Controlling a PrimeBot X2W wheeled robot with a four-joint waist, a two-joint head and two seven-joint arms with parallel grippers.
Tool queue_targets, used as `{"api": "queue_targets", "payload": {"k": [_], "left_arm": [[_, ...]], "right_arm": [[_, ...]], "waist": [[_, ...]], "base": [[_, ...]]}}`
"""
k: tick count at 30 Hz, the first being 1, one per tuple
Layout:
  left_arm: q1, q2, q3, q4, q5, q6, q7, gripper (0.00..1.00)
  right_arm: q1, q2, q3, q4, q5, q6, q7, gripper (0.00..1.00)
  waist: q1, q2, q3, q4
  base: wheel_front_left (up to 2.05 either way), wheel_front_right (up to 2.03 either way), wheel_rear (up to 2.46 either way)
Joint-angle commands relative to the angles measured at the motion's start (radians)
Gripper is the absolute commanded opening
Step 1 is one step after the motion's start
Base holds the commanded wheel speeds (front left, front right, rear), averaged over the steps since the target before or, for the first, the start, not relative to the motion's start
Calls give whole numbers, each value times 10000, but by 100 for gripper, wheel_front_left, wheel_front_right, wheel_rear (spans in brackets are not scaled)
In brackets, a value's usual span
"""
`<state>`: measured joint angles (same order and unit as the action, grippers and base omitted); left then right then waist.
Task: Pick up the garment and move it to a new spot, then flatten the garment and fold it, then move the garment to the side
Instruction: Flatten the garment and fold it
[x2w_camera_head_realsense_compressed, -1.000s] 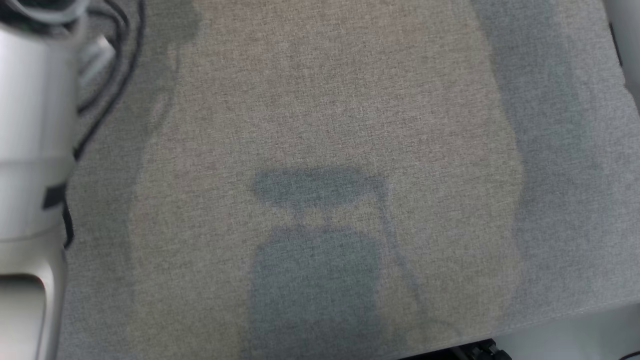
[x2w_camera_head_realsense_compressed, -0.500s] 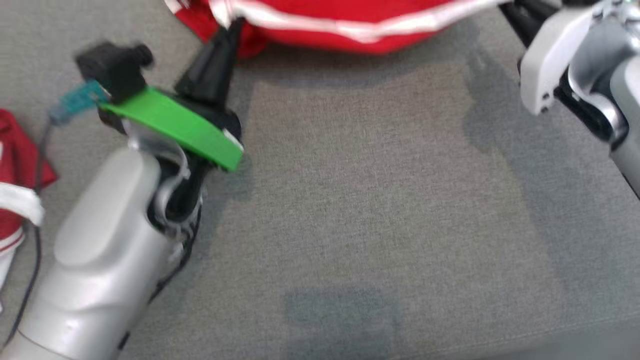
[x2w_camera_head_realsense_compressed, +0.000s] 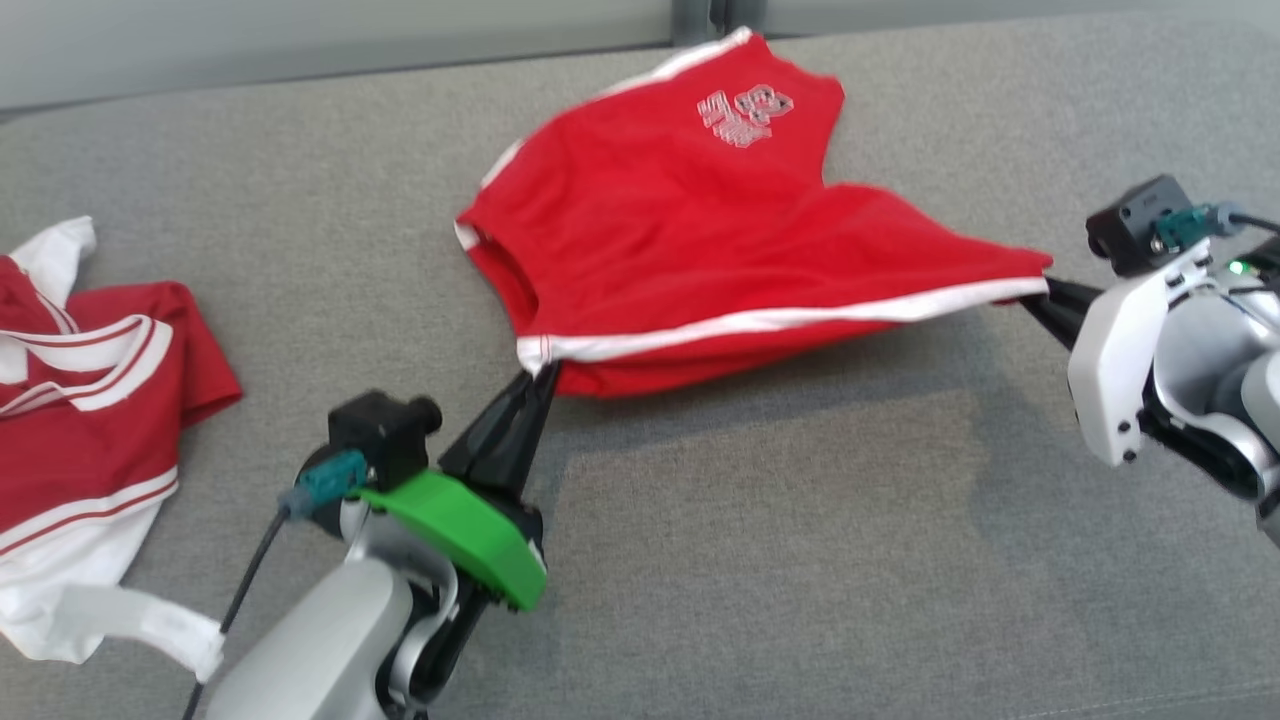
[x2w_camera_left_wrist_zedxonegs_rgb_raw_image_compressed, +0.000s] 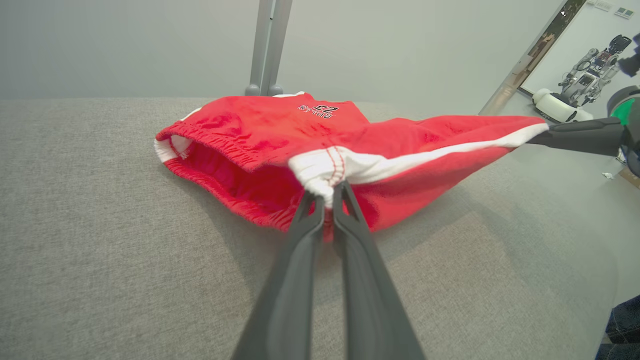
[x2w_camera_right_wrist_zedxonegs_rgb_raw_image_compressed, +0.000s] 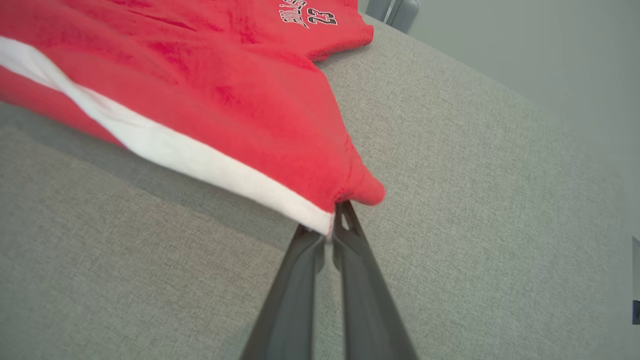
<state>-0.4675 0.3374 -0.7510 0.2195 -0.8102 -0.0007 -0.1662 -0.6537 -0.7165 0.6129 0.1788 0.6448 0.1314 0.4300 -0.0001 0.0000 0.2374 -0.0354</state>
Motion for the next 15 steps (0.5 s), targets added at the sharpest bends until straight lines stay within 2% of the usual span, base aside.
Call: {"api": "queue_targets", "payload": {"k": [1,8,15], "left_arm": [[330,152,-11,-139,6,106,-78,0],[1739,627,-320,-1329,112,743,7,0],[2791,1116,-690,-2492,193,1264,371,0]], "right_arm": [[343,-93,-129,-183,39,-14,122,0],[2530,-298,-1697,-1567,-68,-15,1161,0],[5192,51,-3830,-3513,-246,-15,2474,0]], "waist": [[1,0,-685,243],[1,0,-1230,381],[1,0,-1489,468]], "base": [[0,0,0],[0,0,0],[0,0,0]]}}
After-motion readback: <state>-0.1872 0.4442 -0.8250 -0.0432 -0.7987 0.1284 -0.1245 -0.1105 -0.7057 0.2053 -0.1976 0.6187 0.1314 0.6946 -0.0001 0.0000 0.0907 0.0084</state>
